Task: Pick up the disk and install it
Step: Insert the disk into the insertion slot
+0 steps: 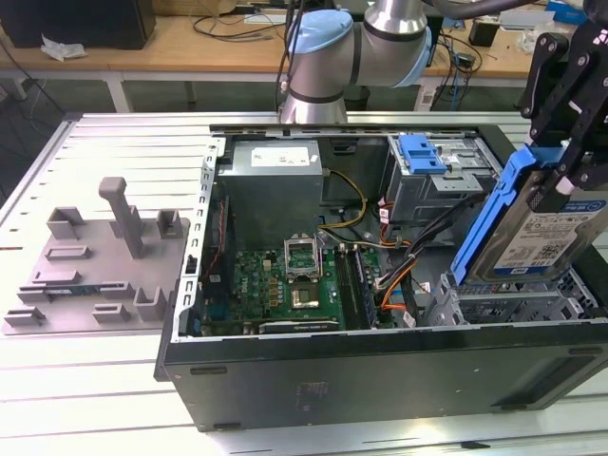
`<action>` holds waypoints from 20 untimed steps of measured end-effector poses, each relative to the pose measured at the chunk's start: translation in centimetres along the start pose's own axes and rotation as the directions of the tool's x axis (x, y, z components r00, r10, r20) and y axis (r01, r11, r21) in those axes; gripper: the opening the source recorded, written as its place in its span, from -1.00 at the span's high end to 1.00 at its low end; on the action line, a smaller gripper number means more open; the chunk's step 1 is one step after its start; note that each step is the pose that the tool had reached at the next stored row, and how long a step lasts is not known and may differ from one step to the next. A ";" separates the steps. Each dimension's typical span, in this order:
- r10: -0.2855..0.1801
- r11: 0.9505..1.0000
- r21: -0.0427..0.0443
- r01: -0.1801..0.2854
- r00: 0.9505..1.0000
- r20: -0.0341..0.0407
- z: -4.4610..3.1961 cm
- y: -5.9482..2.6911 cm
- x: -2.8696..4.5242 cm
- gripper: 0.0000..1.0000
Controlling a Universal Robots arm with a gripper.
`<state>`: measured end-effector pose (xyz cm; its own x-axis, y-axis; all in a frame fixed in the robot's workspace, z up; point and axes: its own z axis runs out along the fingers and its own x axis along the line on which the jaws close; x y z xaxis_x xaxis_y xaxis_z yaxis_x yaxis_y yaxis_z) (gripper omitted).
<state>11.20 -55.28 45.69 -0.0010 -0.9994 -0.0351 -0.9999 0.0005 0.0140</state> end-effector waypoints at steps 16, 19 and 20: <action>0.000 1.000 0.000 0.000 1.000 0.000 0.60 -0.12 0.02 0.27; 0.000 1.000 0.000 0.000 1.000 0.000 0.72 -0.15 0.03 0.27; 0.000 1.000 0.000 0.000 1.000 0.000 0.77 -0.16 0.03 0.27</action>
<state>11.35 -55.28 44.92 -0.0011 -0.9994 -0.0352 -0.9999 0.0006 0.0139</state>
